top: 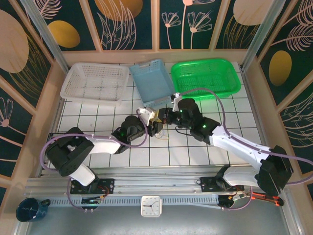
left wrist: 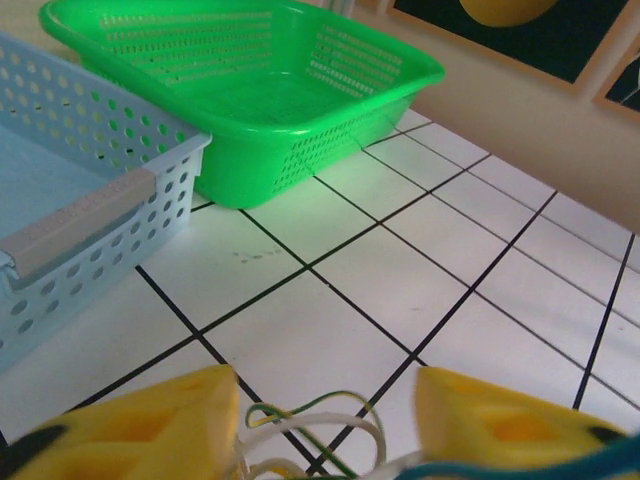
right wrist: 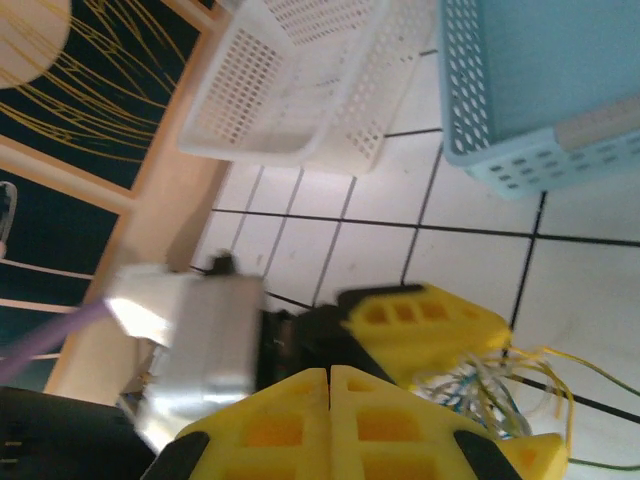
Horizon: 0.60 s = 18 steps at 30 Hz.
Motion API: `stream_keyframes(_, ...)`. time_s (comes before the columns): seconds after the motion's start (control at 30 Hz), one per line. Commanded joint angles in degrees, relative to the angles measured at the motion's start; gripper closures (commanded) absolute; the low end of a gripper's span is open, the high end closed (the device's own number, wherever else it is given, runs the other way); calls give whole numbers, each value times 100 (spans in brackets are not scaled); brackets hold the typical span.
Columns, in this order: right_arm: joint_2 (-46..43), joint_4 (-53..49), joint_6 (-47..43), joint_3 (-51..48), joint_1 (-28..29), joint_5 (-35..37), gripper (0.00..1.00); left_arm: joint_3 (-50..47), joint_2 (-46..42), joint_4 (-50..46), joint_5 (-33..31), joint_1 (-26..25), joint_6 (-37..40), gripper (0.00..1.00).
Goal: Untangle the cables
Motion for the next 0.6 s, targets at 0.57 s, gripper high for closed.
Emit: stream_keyframes(0.57, -771, 296, 202, 1063, -949, -428, 100, -1015, 62, 692, 93, -34, -464, 70)
